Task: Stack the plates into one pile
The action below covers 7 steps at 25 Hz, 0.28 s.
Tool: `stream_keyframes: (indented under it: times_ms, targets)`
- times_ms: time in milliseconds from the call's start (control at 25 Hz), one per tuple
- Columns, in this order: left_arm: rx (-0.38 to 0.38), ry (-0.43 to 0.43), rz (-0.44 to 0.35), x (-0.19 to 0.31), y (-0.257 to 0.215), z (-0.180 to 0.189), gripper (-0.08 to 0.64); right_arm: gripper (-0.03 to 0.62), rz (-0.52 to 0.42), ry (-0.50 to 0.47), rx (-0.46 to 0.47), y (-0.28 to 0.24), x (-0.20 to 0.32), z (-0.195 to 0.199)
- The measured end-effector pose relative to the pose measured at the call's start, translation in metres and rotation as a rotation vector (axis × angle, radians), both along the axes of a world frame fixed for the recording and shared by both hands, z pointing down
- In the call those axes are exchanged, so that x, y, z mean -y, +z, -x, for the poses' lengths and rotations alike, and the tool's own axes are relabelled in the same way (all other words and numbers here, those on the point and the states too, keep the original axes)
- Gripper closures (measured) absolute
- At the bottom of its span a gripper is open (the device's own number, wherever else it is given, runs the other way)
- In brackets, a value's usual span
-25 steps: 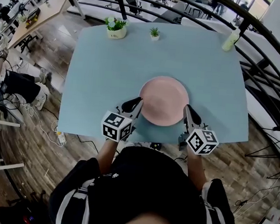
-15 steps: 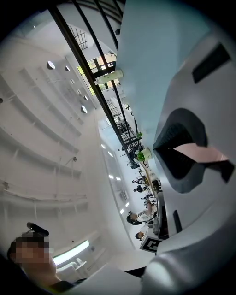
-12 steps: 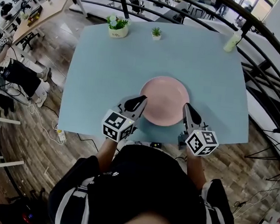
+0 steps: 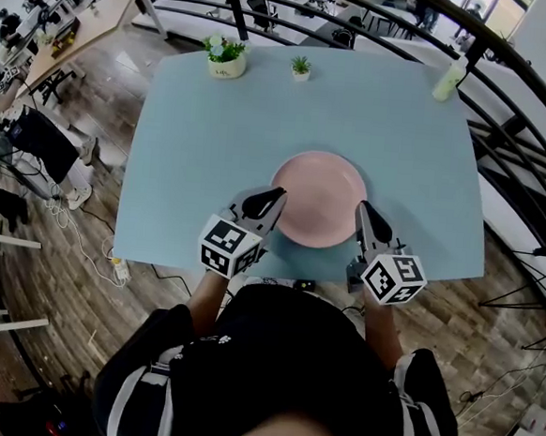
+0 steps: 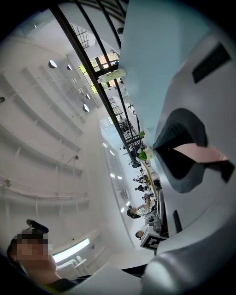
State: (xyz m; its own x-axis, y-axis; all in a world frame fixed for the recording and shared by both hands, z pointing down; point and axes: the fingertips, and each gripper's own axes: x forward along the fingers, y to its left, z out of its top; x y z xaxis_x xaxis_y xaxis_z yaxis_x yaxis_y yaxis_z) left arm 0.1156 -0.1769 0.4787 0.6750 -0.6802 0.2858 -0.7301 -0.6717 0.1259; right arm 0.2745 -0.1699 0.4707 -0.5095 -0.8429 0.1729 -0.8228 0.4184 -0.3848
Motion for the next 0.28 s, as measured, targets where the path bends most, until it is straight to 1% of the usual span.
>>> stream_keyframes:
  times_ms: [280]
  targets:
    - [-0.003, -0.009, 0.01, -0.0019, 0.0002, 0.0021, 0.532, 0.591, 0.002, -0.007, 0.0, -0.0004, -0.0022, 0.0015]
